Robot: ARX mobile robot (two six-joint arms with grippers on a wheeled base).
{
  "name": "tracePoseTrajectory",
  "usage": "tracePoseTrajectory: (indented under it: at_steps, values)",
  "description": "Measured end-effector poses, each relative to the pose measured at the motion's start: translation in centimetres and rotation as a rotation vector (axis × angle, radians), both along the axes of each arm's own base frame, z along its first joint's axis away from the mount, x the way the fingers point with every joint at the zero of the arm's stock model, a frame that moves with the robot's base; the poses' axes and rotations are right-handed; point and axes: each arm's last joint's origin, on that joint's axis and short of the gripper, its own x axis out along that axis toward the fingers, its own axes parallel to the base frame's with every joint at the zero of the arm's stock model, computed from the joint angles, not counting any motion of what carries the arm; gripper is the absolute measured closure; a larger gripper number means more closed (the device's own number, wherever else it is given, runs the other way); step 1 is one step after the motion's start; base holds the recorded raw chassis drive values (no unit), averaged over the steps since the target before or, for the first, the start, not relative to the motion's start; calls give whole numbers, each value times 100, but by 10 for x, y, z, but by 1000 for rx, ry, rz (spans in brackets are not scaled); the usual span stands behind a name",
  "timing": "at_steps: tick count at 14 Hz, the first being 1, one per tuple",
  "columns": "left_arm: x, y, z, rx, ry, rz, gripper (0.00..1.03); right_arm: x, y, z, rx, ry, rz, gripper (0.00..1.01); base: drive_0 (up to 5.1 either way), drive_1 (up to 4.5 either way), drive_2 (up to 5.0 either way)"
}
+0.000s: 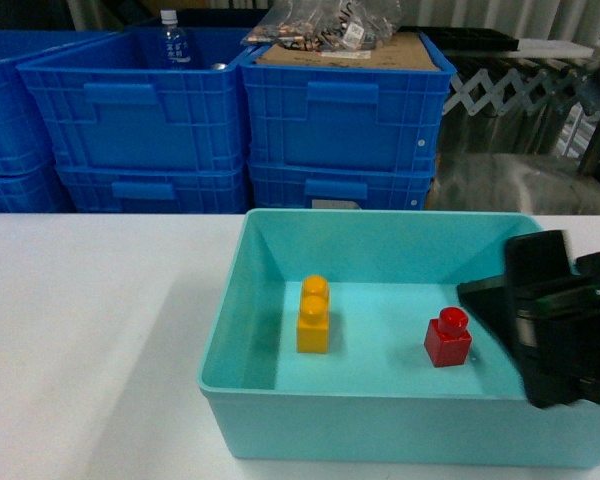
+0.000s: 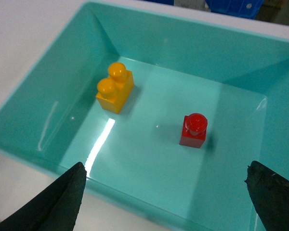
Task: Pick red block from blue box to shelf
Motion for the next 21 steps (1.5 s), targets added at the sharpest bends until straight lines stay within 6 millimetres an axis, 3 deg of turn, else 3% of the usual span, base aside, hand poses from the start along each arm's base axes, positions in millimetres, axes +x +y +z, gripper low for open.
tracePoseTrajectory:
  at_steps: [3,6,13,14,15,18,20,21]
  values:
    - [0,0,0,0,0,0,5,46,20,-27,-56,133,-35,3,0,0,0]
    - [0,0,0,0,0,0,5,80,32,-51,-108,194,-95,3,0,0,0]
    - [0,0,0,0,0,0,5,120,38,-88,-167,274,-190,3,0,0,0]
    - [0,0,0,0,0,0,5,124,39,-104,-184,314,-202,25,0,0,0]
    - [0,0,0,0,0,0,5,127,39,-108,-187,330,-206,40,0,0,0]
    - [0,0,0,0,0,0,5,128,40,-112,-177,329,-212,70,0,0,0]
    - [0,0,0,0,0,0,5,124,39,-99,-137,273,-208,72,0,0,0]
    - [0,0,0,0,0,0,5,114,35,-78,-92,203,-201,72,0,0,0]
